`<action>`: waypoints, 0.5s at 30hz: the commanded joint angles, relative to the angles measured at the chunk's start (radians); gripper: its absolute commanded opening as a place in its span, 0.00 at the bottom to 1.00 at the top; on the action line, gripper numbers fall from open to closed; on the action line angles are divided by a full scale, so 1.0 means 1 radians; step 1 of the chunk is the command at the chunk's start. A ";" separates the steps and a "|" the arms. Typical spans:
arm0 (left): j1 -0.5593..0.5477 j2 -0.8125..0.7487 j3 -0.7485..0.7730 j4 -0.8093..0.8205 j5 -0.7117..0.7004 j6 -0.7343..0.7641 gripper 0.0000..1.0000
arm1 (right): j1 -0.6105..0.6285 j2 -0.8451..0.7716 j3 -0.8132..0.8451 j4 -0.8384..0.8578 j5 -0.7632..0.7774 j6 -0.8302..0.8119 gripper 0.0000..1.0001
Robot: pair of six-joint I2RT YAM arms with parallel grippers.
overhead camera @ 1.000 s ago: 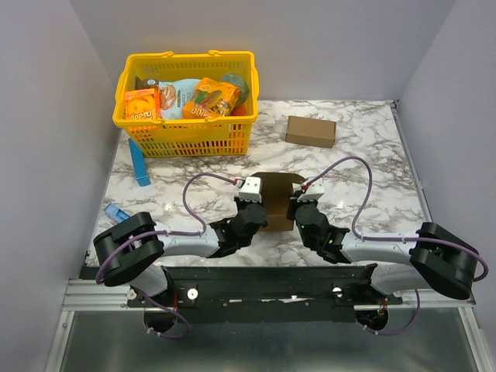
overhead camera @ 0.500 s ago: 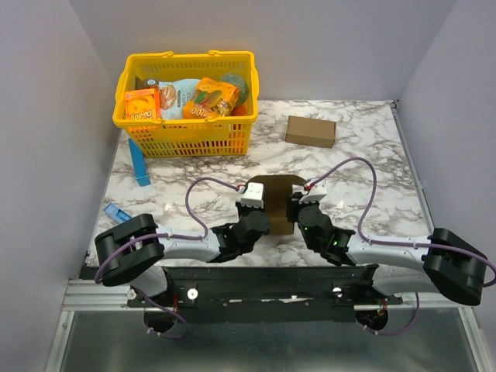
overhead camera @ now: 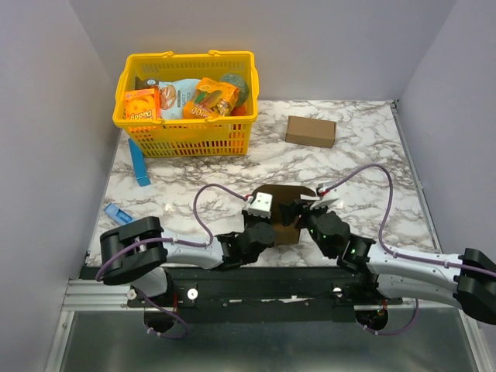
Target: Fold the paper box
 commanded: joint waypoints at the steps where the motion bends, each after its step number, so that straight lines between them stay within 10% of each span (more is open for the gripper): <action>1: -0.042 0.035 0.028 0.041 -0.127 0.063 0.00 | 0.008 -0.064 -0.009 -0.124 -0.038 0.030 0.86; 15: -0.117 0.098 0.027 0.102 -0.221 0.143 0.00 | 0.010 -0.515 -0.061 -0.402 -0.227 -0.016 1.00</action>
